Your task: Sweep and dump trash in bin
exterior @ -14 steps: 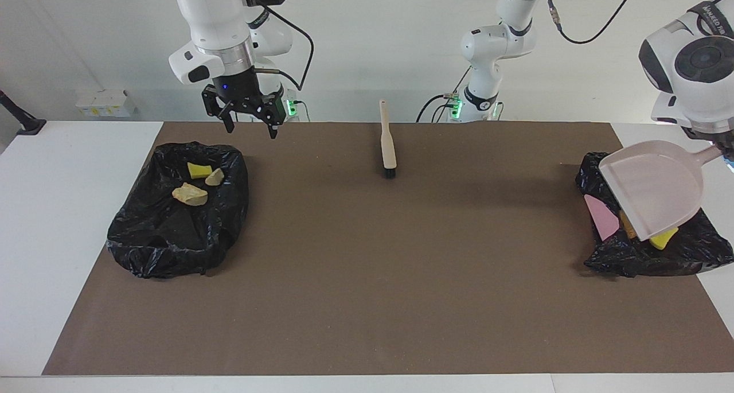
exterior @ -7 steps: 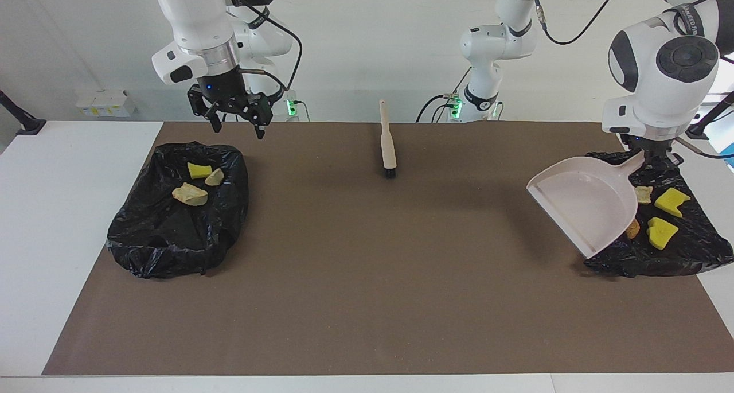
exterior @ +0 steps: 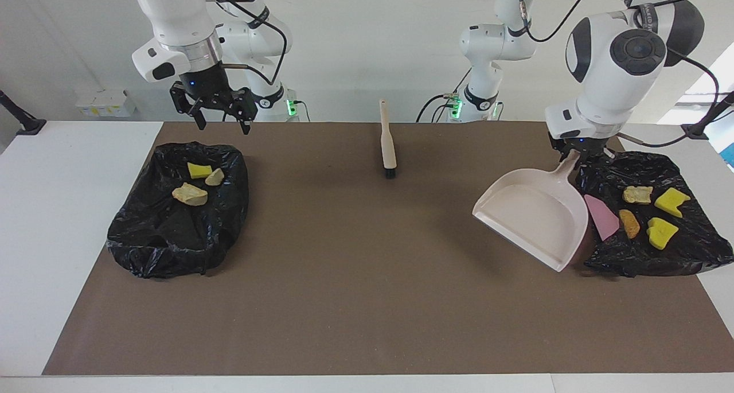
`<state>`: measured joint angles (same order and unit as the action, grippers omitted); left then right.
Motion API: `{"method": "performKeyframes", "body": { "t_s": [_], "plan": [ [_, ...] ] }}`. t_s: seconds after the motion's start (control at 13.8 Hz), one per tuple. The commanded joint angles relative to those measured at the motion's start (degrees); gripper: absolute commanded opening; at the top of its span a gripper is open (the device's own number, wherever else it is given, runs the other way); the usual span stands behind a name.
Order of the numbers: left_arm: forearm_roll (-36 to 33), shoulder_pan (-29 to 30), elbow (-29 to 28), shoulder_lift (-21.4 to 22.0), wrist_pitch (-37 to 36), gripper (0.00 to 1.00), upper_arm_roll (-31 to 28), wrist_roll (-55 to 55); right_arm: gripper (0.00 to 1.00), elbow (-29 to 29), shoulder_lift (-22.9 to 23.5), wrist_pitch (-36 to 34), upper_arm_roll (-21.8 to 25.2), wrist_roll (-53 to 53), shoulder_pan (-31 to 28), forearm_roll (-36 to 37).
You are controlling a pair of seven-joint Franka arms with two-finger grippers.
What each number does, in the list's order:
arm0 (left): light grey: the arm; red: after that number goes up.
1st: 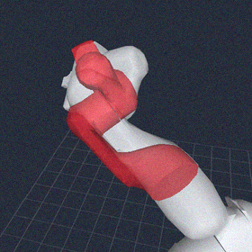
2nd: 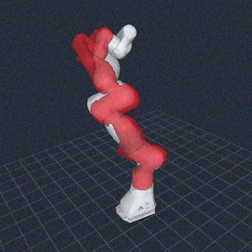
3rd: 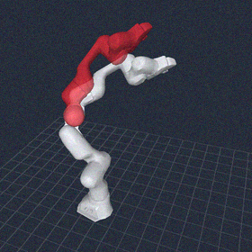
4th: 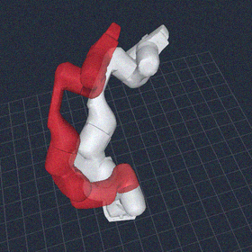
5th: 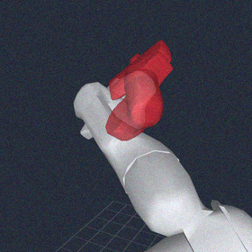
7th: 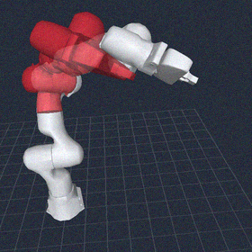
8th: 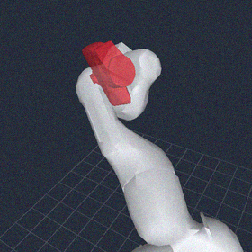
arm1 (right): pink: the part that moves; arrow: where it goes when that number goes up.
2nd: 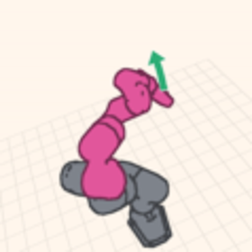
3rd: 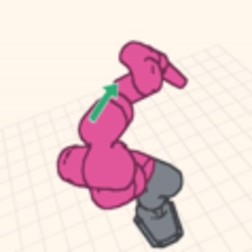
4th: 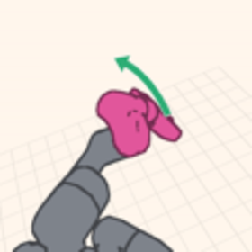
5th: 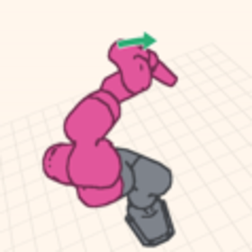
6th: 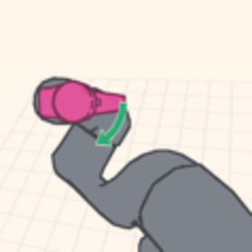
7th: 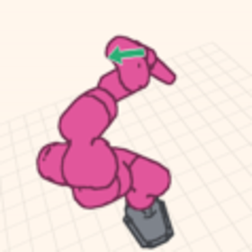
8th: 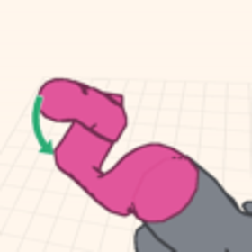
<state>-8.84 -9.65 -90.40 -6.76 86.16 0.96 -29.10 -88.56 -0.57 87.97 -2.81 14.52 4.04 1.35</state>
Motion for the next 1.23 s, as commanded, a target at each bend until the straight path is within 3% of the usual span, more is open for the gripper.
{"method": "performKeyframes", "body": {
  "t_s": [0.0,0.29,0.65,1.16],
  "plan": [
    [3.7,-5.7,-1.4,2.0,-0.3,0.0,-0.9,15.0,1.0,-0.6,-0.7,-0.6,4.2,-2.7,3.4,-0.1],
    [8.9,-9.9,-1.8,1.8,2.1,0.0,-0.8,28.5,1.0,-0.5,-0.6,0.0,4.2,-2.4,3.6,-0.4],
    [11.2,-14.3,-3.7,0.4,11.8,0.0,-0.8,38.2,1.0,-0.6,-0.4,0.0,4.4,-2.0,2.7,-0.3],
    [12.8,-20.0,-4.8,-10.4,26.9,0.0,-0.7,53.2,1.0,-0.6,-0.4,0.0,4.4,-2.0,2.0,-0.3]
  ]
}}
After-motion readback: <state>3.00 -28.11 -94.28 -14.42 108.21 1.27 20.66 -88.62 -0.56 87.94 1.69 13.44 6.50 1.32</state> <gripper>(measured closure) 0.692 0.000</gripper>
